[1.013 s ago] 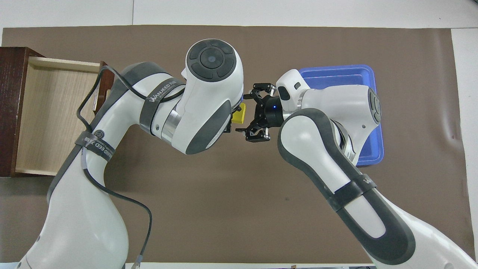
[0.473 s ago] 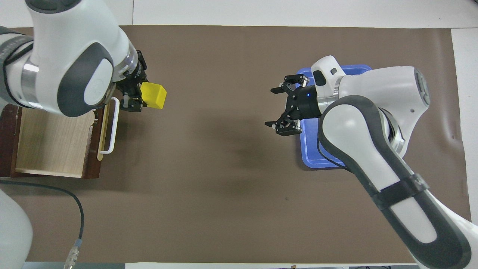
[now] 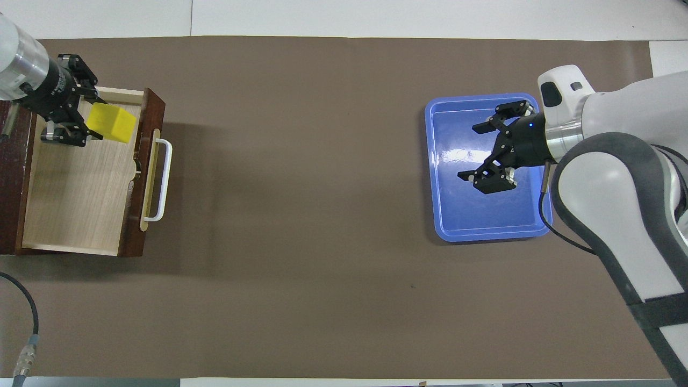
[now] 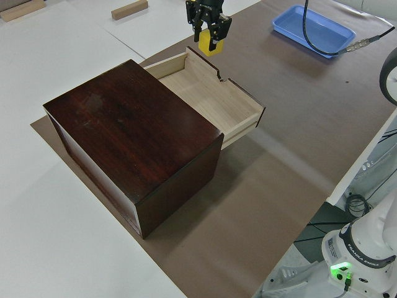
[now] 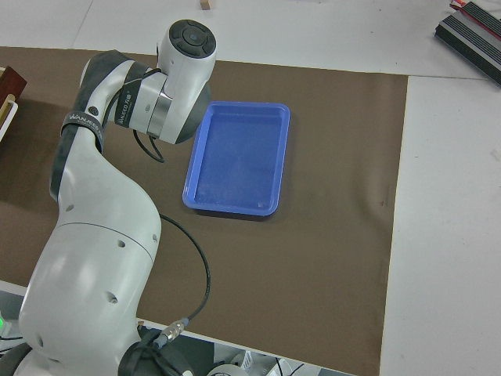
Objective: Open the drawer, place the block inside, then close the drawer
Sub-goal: 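Lower the block into the drawer with the left gripper while the right gripper withdraws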
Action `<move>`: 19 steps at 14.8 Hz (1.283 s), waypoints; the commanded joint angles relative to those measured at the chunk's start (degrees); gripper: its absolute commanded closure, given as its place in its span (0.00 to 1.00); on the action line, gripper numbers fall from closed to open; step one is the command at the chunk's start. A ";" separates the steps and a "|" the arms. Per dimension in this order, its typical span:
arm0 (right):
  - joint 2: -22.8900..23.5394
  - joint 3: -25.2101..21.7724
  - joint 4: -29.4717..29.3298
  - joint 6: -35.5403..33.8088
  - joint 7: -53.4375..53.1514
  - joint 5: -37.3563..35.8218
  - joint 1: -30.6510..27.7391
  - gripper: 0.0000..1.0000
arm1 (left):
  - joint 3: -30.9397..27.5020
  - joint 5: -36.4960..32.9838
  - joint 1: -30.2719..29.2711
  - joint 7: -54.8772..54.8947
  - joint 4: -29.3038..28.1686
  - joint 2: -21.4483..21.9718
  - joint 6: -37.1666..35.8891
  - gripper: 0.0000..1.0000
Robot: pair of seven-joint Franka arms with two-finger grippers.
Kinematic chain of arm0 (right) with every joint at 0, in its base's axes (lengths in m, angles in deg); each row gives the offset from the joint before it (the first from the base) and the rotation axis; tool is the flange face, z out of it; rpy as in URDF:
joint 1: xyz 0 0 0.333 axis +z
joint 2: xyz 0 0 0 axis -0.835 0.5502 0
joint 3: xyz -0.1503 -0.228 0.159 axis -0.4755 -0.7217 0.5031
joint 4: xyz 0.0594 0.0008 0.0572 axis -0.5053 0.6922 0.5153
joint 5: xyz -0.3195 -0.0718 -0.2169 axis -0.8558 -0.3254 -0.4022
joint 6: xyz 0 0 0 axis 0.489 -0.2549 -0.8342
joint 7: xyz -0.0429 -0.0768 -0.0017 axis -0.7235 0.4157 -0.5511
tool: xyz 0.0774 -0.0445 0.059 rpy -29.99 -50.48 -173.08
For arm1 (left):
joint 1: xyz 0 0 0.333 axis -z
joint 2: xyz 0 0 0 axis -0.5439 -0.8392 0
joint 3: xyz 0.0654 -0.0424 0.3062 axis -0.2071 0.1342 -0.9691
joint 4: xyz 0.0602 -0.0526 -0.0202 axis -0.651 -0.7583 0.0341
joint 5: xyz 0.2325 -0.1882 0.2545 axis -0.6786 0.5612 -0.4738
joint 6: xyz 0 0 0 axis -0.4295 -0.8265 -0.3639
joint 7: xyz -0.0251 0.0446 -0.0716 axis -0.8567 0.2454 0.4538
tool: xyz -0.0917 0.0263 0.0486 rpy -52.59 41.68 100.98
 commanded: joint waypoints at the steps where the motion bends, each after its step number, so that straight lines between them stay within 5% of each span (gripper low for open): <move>1: -3.28 0.62 -0.06 -4.13 -5.71 -5.96 -2.29 0.00 | 0.52 -0.47 -3.33 3.80 -7.97 4.24 3.98 1.00; 5: -6.97 0.71 -0.50 -10.90 -17.48 -12.29 -5.54 0.00 | 0.26 -1.87 -4.04 2.93 -25.55 11.80 14.20 1.00; 11: -7.07 0.88 -7.52 -24.34 -44.70 -23.01 -7.48 0.00 | 0.26 -4.25 -5.10 1.08 -32.86 15.14 17.52 1.00; 12: -7.07 1.15 -8.06 -25.84 -48.92 -23.99 -7.65 0.00 | 0.26 -4.25 -5.19 1.17 -34.44 15.76 19.11 0.94; 13: -6.98 1.67 -8.41 -27.16 -53.75 -24.78 -8.35 0.00 | 0.17 -4.25 -5.27 1.17 -35.94 16.29 20.43 0.77; 15: -6.89 2.99 -9.11 -29.27 -60.98 -26.62 -9.76 0.00 | 0.26 -4.25 -6.94 1.52 -36.65 16.64 21.23 0.00; 19: -7.24 7.03 -8.24 -29.11 -65.75 -29.80 -13.97 0.00 | 0.35 -3.64 -6.42 0.64 -29.39 14.72 18.00 0.00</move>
